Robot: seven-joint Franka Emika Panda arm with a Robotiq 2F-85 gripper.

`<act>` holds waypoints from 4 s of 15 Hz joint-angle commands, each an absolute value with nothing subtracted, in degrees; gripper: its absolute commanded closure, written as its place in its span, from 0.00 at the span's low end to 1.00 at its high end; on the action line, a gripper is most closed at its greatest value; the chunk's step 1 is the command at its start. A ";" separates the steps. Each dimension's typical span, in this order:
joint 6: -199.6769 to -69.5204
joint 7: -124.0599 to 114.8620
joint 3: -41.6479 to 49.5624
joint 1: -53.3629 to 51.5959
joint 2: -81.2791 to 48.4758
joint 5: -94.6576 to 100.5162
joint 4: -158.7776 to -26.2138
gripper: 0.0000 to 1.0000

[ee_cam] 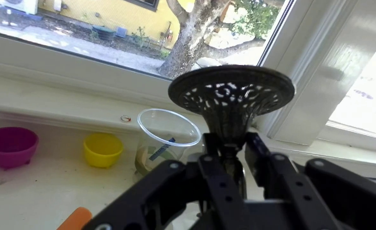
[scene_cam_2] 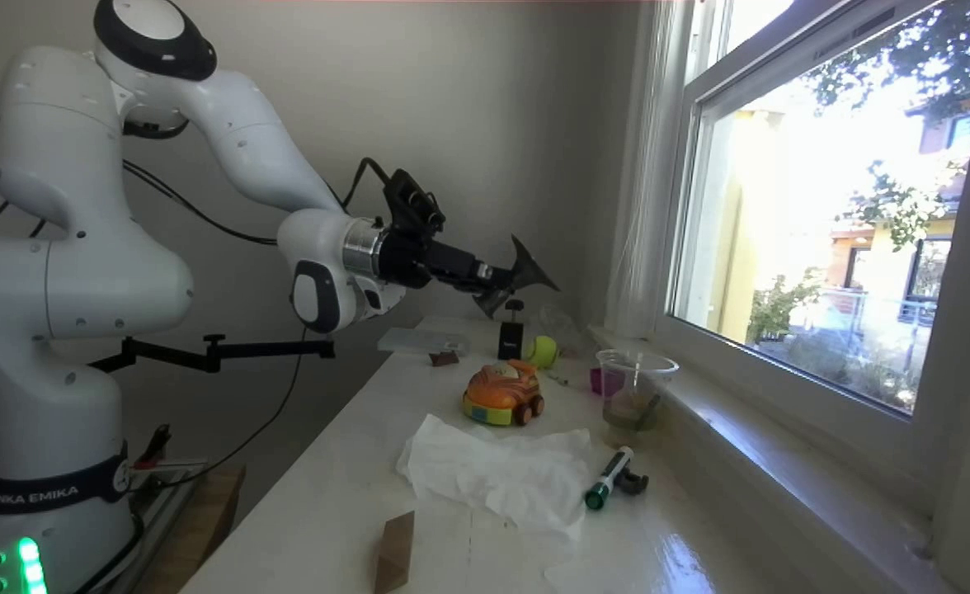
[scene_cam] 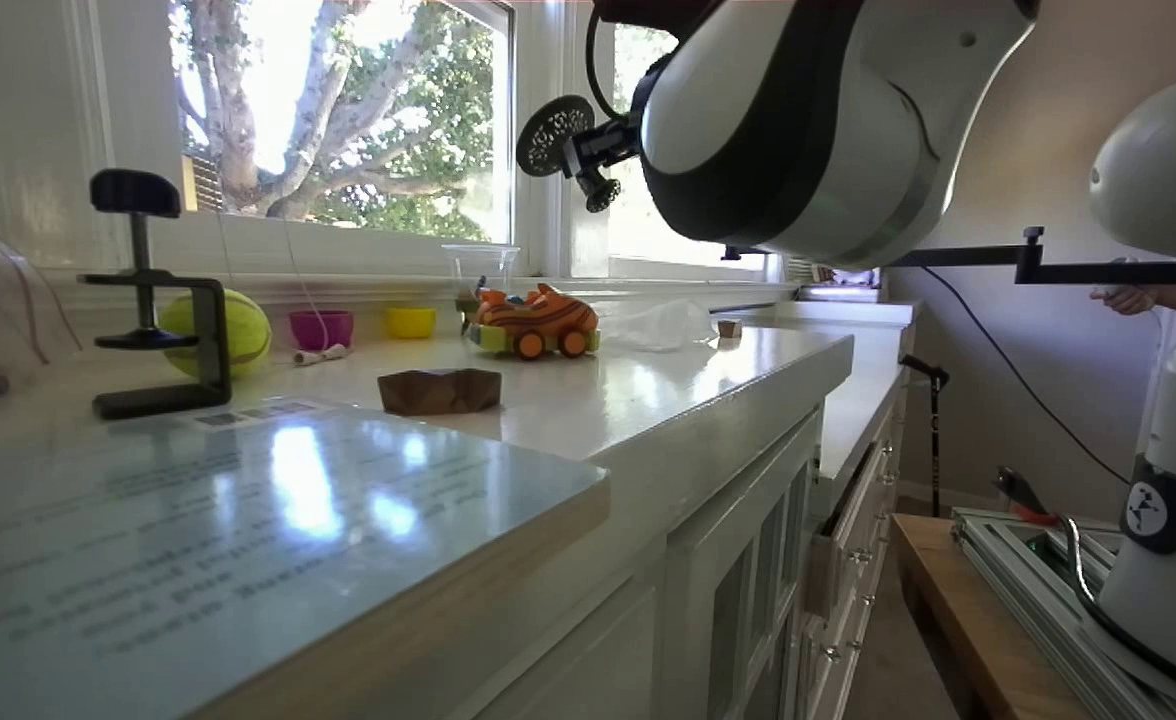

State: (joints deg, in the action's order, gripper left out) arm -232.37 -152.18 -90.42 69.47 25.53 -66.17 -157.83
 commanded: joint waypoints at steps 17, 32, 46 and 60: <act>-228.98 -153.13 -96.51 65.04 14.27 -68.84 -157.86 0.93; -229.54 -156.91 -97.59 63.70 3.93 -60.05 -157.86 0.93; -230.45 -155.90 -89.17 55.34 -7.66 -62.07 -157.87 0.93; -228.74 -155.00 -89.18 55.63 -6.92 -61.86 -157.81 0.71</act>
State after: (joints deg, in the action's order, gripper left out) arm -228.74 -155.00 -89.18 55.63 -6.92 -61.86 -157.81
